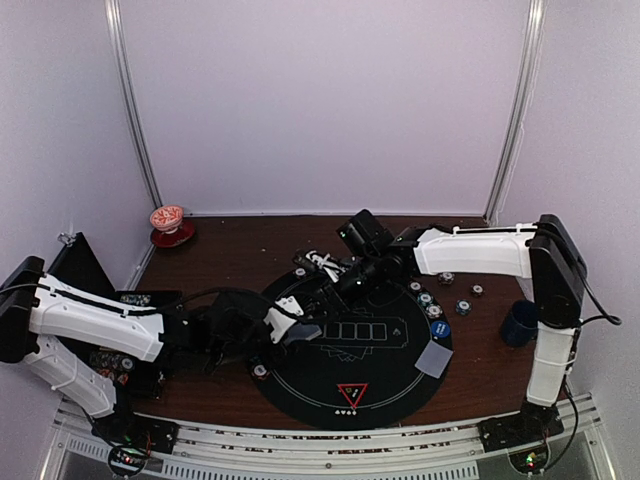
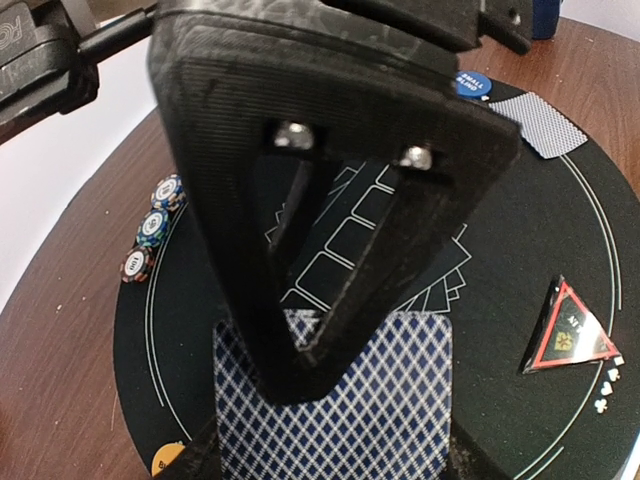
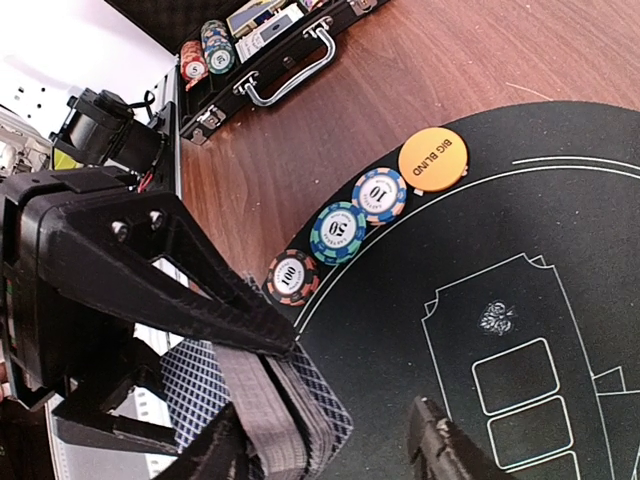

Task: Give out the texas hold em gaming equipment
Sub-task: Pick up the poker card from the face-down deck piles.

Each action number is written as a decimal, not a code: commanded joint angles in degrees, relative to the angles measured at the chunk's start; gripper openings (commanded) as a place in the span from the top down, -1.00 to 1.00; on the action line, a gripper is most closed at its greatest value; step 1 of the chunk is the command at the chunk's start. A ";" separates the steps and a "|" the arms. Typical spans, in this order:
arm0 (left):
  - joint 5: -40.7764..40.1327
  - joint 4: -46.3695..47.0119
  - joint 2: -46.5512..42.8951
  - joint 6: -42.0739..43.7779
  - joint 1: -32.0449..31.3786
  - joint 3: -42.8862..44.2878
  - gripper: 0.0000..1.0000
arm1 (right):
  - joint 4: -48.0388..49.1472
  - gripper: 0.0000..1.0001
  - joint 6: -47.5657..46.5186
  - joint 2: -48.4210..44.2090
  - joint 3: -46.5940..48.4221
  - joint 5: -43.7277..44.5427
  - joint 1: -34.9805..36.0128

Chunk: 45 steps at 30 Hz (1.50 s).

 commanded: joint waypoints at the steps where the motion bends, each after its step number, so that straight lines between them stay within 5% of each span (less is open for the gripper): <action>1: 0.54 4.00 -1.45 0.60 -0.65 -0.06 -0.01 | -1.40 -0.04 -1.27 0.86 1.57 5.53 0.40; 27: 0.55 4.10 -1.54 0.55 -0.66 -0.55 -0.02 | -4.25 0.21 -4.89 -2.26 0.39 14.21 -0.14; 38: 0.55 4.09 -0.49 0.61 -0.66 -0.20 -0.02 | -8.74 0.71 -7.86 -2.06 1.54 1.11 -0.10; 45: 0.09 3.92 -0.47 0.70 -0.66 -0.28 -0.02 | -11.88 1.00 -10.02 -2.86 2.42 0.40 -0.17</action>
